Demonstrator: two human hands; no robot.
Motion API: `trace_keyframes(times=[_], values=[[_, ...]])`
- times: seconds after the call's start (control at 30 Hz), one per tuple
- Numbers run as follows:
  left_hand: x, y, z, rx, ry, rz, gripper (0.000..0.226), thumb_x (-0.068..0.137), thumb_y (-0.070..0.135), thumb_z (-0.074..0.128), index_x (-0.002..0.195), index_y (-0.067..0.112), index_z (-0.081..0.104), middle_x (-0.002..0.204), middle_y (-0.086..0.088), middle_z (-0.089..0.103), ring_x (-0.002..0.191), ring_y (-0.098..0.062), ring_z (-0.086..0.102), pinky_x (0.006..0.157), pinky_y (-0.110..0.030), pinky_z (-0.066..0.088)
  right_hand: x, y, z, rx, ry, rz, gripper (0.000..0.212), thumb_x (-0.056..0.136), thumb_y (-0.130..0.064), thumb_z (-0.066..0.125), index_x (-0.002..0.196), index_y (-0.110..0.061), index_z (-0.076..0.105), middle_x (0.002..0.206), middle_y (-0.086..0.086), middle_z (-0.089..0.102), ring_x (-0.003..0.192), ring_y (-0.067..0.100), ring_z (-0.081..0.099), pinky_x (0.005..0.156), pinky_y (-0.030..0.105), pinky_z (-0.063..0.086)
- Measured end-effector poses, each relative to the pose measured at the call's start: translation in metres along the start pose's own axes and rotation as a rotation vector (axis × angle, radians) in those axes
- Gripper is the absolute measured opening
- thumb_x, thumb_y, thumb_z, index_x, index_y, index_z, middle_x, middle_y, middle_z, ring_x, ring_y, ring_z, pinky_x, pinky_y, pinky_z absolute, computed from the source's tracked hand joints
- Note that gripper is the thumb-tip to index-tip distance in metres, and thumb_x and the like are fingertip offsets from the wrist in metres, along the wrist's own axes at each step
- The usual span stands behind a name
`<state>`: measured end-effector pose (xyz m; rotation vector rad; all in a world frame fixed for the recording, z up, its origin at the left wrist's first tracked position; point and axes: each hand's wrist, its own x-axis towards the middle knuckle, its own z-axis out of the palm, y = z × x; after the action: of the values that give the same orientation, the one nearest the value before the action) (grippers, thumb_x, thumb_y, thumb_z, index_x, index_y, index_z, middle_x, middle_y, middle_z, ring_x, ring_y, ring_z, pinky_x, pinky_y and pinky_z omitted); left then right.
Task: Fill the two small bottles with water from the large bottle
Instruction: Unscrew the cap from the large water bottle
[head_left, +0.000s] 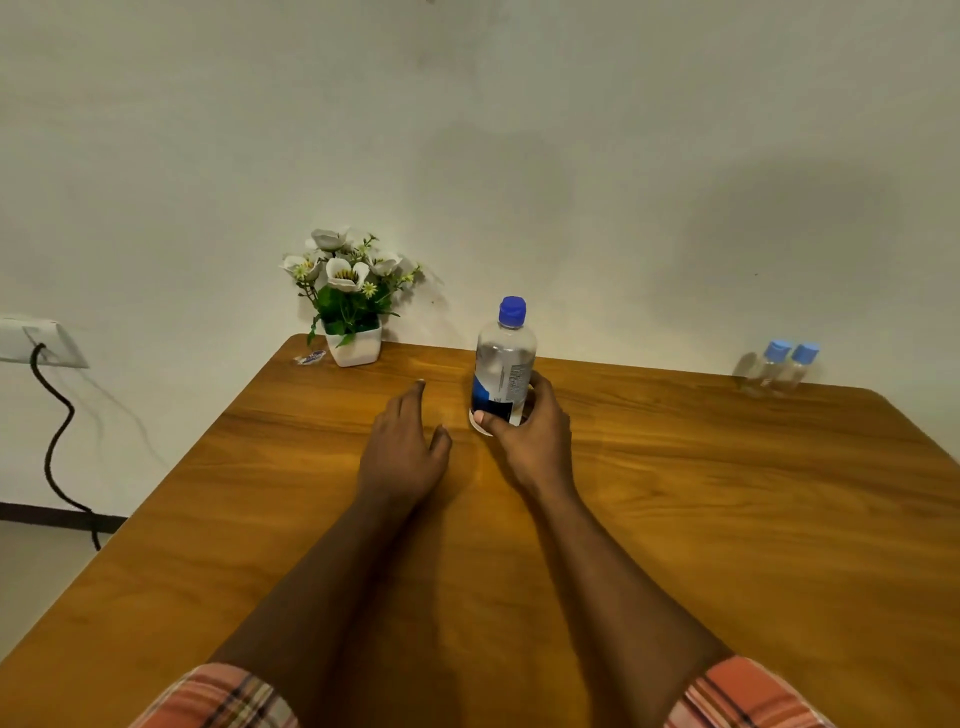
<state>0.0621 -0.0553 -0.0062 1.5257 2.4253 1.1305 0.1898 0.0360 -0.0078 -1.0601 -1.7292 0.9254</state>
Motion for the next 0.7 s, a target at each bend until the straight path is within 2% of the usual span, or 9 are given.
trace_keyframes(times=[0.13,0.33,0.47,0.6,0.7], values=[[-0.033,0.014,-0.002,-0.033,0.002,0.019,0.066,0.093,0.038,0.051,0.149,0.02,0.019,0.149,-0.006,0.037,0.132,-0.024,0.04,0.102,-0.036,0.037,-0.034,0.0,-0.028,-0.011,0.036,0.02,0.077,0.067,-0.035,0.085,0.132,-0.031,0.044,0.13,-0.008,0.059,0.094,-0.005,0.049,0.063,0.003,0.037],[-0.078,0.033,-0.007,-0.065,-0.001,0.053,0.065,0.093,0.037,0.051,0.149,0.02,0.022,0.149,-0.006,0.038,0.133,-0.023,0.039,0.104,-0.035,0.037,-0.083,-0.003,-0.056,-0.015,0.048,0.019,0.08,0.066,-0.037,0.085,0.134,-0.031,0.044,0.132,-0.009,0.058,0.102,-0.003,0.05,0.072,0.005,0.039],[-0.103,0.043,-0.009,-0.087,0.006,0.098,0.064,0.093,0.035,0.052,0.148,0.02,0.023,0.148,-0.005,0.038,0.132,-0.021,0.04,0.104,-0.036,0.038,-0.111,-0.007,-0.066,-0.012,0.025,0.015,0.08,0.063,-0.039,0.086,0.132,-0.035,0.044,0.129,-0.012,0.06,0.089,-0.012,0.052,0.069,0.005,0.041],[-0.122,0.049,-0.012,-0.089,0.011,0.133,0.064,0.094,0.034,0.052,0.149,0.02,0.023,0.148,-0.003,0.039,0.133,-0.02,0.039,0.104,-0.034,0.038,-0.132,-0.011,-0.074,-0.02,0.0,0.013,0.082,0.061,-0.042,0.086,0.131,-0.037,0.042,0.129,-0.012,0.059,0.094,-0.009,0.052,0.071,0.005,0.042],[-0.132,0.051,-0.012,-0.086,0.006,0.142,0.064,0.093,0.035,0.052,0.148,0.021,0.023,0.148,-0.003,0.038,0.133,-0.019,0.039,0.102,-0.032,0.037,-0.142,-0.013,-0.076,-0.035,0.006,0.008,0.082,0.059,-0.046,0.085,0.129,-0.039,0.042,0.126,-0.013,0.061,0.085,-0.018,0.049,0.065,0.002,0.041]])
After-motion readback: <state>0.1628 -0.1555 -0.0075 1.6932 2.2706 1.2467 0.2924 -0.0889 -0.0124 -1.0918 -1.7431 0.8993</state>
